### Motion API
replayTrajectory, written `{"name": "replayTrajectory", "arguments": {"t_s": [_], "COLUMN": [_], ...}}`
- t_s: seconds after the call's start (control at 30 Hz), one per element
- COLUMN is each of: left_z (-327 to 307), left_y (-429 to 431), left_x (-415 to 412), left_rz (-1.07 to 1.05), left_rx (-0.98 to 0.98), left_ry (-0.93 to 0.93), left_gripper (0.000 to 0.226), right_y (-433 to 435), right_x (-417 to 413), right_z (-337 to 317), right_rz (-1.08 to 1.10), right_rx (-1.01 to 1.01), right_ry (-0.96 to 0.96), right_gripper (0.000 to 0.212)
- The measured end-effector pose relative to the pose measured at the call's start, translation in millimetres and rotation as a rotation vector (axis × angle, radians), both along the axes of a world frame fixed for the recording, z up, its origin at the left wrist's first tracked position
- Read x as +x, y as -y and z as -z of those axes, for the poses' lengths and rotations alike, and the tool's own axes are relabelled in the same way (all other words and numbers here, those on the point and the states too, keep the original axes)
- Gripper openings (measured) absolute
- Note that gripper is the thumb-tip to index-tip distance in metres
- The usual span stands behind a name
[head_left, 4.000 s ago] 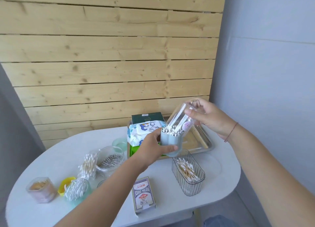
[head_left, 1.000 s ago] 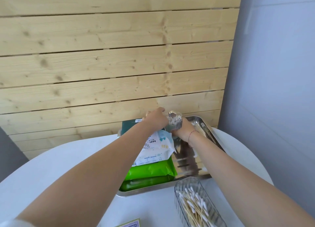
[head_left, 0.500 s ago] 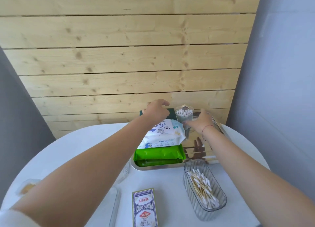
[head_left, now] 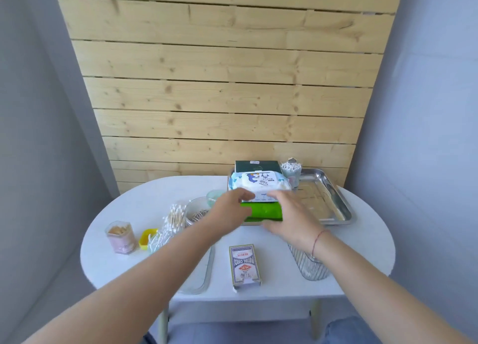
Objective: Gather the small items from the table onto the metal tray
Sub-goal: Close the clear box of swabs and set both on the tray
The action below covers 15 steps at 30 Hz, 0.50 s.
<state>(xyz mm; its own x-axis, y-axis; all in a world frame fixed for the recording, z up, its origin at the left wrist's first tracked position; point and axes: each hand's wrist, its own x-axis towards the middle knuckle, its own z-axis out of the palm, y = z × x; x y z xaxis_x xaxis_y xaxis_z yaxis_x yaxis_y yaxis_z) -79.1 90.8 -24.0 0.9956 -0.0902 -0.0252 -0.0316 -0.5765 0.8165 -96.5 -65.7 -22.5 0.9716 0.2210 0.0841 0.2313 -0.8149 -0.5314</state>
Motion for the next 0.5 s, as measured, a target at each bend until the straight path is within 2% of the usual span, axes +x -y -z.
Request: {"name": "replayTrajectory", "arguments": {"t_s": [0.13, 0.23, 0.4, 0.5], "left_z": [41.1, 63.4, 85.5, 97.9], "left_y": [-8.6, -20.4, -33.4, -33.5], "left_x": [-48.4, -70.3, -88.0, -95.8], "left_rz": [-0.017, -0.094, -0.258, -0.345], "left_rx": [0.095, 0.200, 0.436, 0.597], "left_ry": [-0.026, -0.021, 0.075, 0.042], "left_gripper": [0.054, 0.059, 0.063, 0.059], "right_y": [-28.4, -41.9, -63.6, -74.3], "right_x": [-29.0, -38.5, -45.0, -46.2], "right_z": [39.2, 60.0, 77.3, 82.5], "right_rz": [-0.086, -0.107, -0.056, -0.004], "right_rx": [-0.061, -0.169, -0.298, -0.344], "right_ry": [-0.243, -0.342, -0.281, -0.194], "right_gripper": [0.080, 0.085, 0.082, 0.078]}}
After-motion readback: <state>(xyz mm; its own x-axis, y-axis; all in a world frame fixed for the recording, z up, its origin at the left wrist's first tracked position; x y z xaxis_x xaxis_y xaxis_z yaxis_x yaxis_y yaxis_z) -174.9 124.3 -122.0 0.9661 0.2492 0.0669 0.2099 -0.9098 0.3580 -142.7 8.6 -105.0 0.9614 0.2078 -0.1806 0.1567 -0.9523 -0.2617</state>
